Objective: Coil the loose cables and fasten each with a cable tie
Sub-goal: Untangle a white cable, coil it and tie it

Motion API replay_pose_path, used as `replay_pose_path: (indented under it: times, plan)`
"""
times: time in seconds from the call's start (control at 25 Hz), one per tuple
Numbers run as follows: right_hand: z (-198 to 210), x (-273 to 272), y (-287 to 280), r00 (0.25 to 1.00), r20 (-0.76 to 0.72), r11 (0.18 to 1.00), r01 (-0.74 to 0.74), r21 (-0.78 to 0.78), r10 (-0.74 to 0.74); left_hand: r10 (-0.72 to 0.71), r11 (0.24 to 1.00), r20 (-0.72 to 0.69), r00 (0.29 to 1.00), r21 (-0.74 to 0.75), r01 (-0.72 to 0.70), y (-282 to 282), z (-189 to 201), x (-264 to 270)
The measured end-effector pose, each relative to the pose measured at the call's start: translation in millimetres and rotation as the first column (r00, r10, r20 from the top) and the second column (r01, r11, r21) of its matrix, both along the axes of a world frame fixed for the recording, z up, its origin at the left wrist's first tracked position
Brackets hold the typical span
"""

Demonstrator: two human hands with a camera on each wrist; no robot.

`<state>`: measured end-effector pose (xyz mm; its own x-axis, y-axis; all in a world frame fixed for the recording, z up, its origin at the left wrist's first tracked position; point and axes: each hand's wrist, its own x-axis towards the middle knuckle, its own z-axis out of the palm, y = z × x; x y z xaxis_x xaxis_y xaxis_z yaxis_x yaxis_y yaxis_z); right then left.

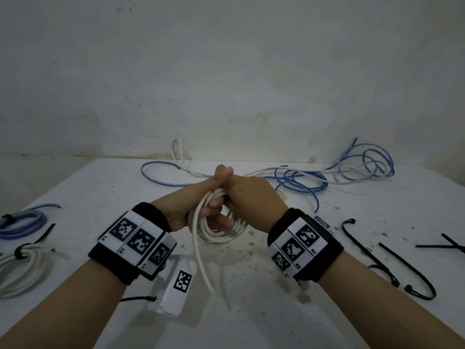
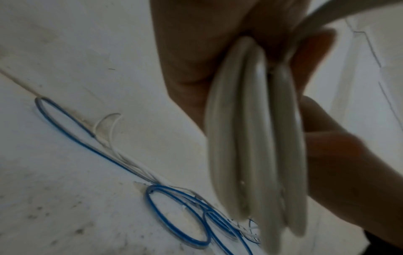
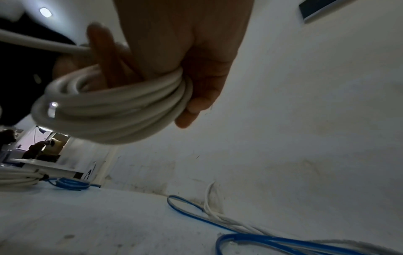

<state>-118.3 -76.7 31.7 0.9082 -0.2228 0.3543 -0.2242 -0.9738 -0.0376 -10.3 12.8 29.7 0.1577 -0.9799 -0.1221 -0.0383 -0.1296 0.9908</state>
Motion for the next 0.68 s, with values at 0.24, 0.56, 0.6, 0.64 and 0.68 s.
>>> replay_pose_path:
  times: [0.24, 0.56, 0.6, 0.64, 0.68]
  plan:
    - [-3, 2, 3, 1.000, -0.022, 0.996, -0.008, -0.086, 0.006, -0.050, 0.998, -0.116, 0.992, 0.039, 0.054, 9, -5, 3]
    - [-10, 0, -5, 0.992, -0.077, 0.993, 0.099, -0.064, -0.103, 0.147, 0.987, 0.002, 0.989, 0.071, -0.147, 13, -5, 6]
    - [-10, -3, -7, 0.987, -0.071, 0.987, 0.140, -0.078, -0.146, 0.128, 0.991, -0.001, 0.992, 0.038, -0.128, 17, -6, 7]
    - [-9, -4, -9, 0.982, -0.060, 0.981, 0.176, -0.086, -0.182, 0.101, 0.995, 0.020, 0.995, 0.007, -0.101, 18, -8, 7]
    - [-10, -5, -11, 0.978, -0.046, 0.977, 0.200, -0.071, -0.204, 0.105, 0.994, 0.058, 0.993, -0.015, -0.104, 18, -10, 6]
